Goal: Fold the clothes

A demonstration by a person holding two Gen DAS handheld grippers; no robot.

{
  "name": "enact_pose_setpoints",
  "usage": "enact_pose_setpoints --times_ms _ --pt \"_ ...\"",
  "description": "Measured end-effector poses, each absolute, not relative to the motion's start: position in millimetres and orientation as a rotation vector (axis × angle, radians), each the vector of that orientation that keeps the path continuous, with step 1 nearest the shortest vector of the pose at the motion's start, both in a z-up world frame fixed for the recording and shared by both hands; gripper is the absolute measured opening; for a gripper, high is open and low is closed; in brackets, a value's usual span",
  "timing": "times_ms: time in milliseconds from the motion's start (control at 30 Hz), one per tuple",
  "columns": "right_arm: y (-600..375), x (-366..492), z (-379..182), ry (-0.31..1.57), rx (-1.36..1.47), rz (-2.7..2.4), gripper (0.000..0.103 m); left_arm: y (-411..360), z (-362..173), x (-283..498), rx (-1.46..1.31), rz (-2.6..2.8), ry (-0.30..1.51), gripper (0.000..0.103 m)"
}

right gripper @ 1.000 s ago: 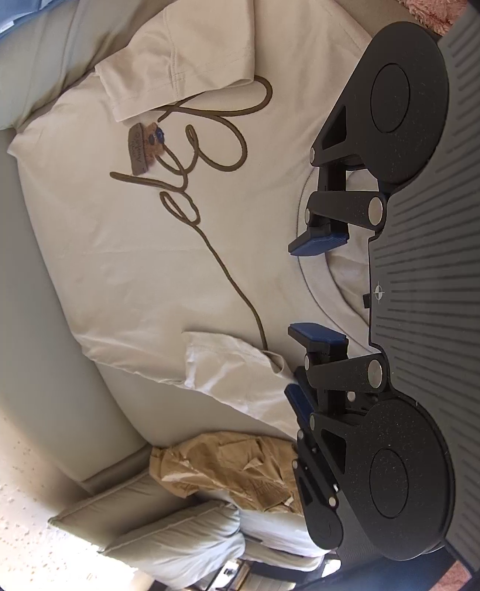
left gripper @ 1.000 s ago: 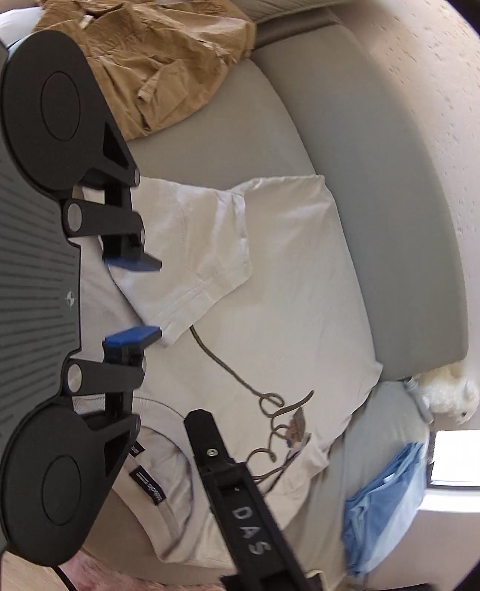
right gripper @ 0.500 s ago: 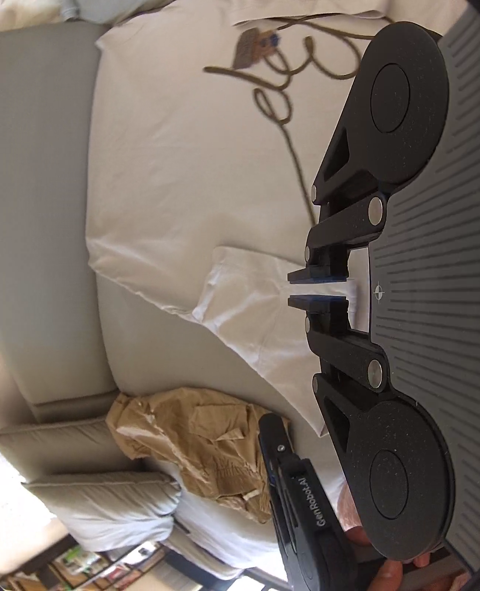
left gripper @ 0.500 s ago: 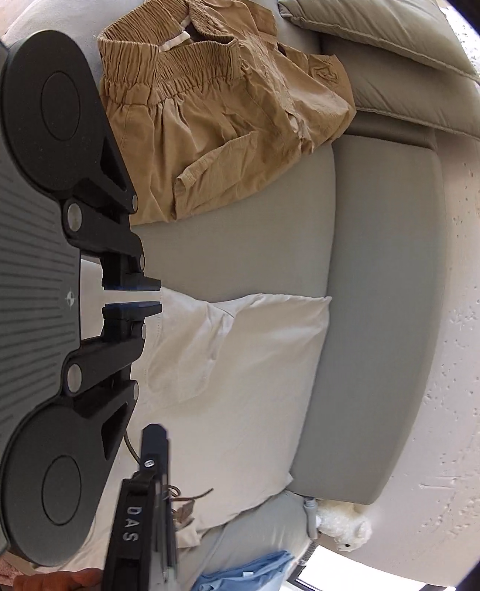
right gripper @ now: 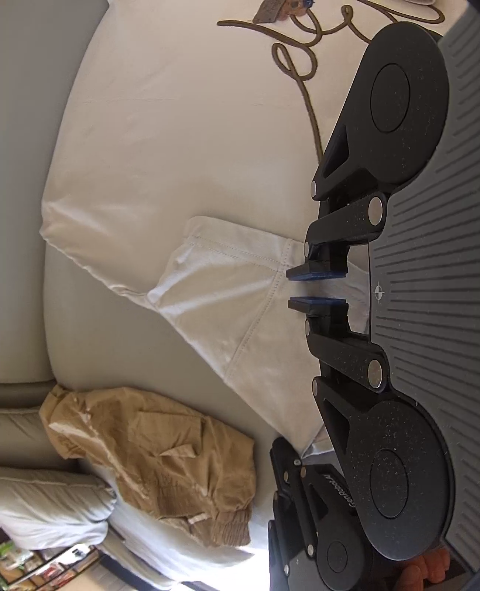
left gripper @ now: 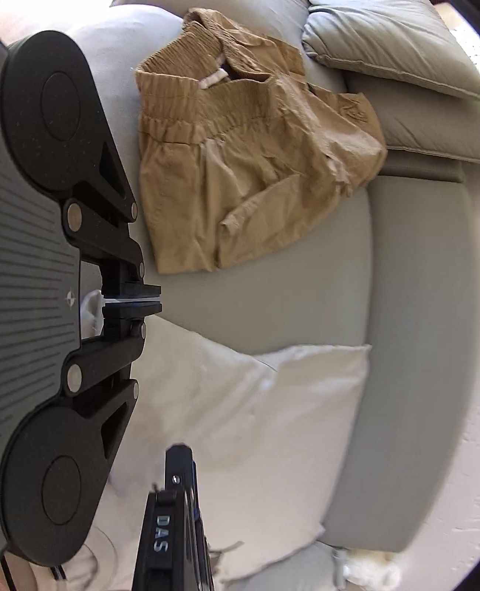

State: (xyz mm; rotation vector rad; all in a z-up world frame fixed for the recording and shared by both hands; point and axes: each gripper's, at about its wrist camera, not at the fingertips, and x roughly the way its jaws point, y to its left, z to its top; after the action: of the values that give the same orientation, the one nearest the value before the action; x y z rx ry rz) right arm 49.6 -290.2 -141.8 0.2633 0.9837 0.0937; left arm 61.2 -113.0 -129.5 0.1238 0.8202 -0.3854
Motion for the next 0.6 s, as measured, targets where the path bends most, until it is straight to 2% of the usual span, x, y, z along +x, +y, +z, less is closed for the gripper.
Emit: enact_pose_setpoints --times_ms 133,400,467,533,600 --pt "-299.4 77.3 -137.8 0.932 0.281 0.089 0.017 -121.1 -131.4 63.3 0.081 -0.456 0.769 0.004" --pt "-285.2 129.5 -168.1 0.918 0.295 0.144 0.016 -131.5 -163.4 76.7 0.157 -0.372 0.922 0.003" --pt "-282.9 137.3 -179.9 0.930 0.263 0.078 0.012 -133.7 -165.0 75.2 0.179 -0.366 0.918 0.003" --pt "-285.8 138.9 -187.8 0.932 0.235 0.014 0.000 -132.5 -167.3 77.3 0.181 -0.366 0.917 0.003" --pt "-299.0 134.3 -188.4 0.924 0.300 -0.049 0.000 -129.2 -168.1 79.2 0.167 -0.367 0.920 0.004"
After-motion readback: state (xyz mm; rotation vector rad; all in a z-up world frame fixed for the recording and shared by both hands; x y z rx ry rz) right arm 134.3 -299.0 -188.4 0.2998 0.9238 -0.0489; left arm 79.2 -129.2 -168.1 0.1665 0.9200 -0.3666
